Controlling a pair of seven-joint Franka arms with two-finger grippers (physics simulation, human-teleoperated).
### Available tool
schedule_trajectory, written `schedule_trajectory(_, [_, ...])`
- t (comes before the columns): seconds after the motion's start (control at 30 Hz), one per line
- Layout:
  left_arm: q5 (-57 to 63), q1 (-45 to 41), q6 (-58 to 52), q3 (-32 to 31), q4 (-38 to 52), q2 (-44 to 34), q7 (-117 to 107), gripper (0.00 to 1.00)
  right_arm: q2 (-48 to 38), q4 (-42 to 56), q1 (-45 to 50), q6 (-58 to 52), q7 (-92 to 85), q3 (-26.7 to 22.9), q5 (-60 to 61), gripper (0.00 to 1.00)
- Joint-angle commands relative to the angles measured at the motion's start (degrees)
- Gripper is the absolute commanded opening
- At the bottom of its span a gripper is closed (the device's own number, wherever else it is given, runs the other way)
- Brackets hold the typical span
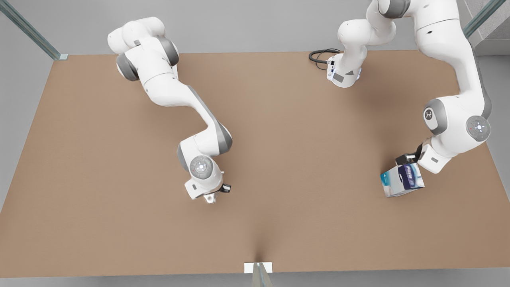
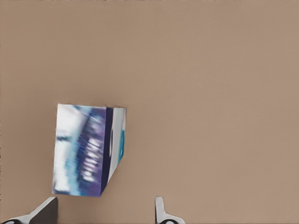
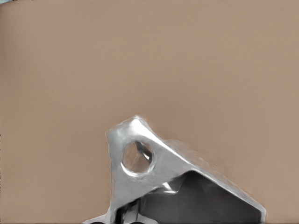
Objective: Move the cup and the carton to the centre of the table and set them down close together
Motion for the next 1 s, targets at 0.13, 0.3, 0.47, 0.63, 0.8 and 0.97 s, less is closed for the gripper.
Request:
schedule_trajectory(0.13, [-1.83,2.93,-1.62,0.21,4.76,4.51,5.73,1.0,7.35,10.87,4.8,-0.47,12.42,0.2,-0.22,0.21])
schedule_trajectory(0.3, [-4.12,2.93,-0.74,0.12,4.76,6.36,5.2,1.0,11.22,15.88,8.58,0.32,13.65,0.29,-0.04,0.21])
schedule_trajectory(0.47, [-4.03,2.93,0.49,0.12,4.76,9.25,5.2,1.0,13.33,15.62,9.37,-0.21,13.39,1.61,0.14,0.21])
schedule_trajectory(0.63, [-4.12,2.93,1.28,0.12,4.76,10.66,5.11,1.0,14.21,15.62,9.28,0.14,13.12,2.4,0.31,1.0])
schedule_trajectory(0.8, [-4.21,2.93,1.72,0.12,4.68,12.07,5.29,1.0,13.86,16.49,9.28,0.93,13.12,2.31,0.31,1.0])
schedule_trajectory(0.97, [-3.94,2.93,1.81,0.21,4.76,12.07,5.64,0.46,13.5,16.76,9.46,1.02,13.21,2.49,0.14,1.0])
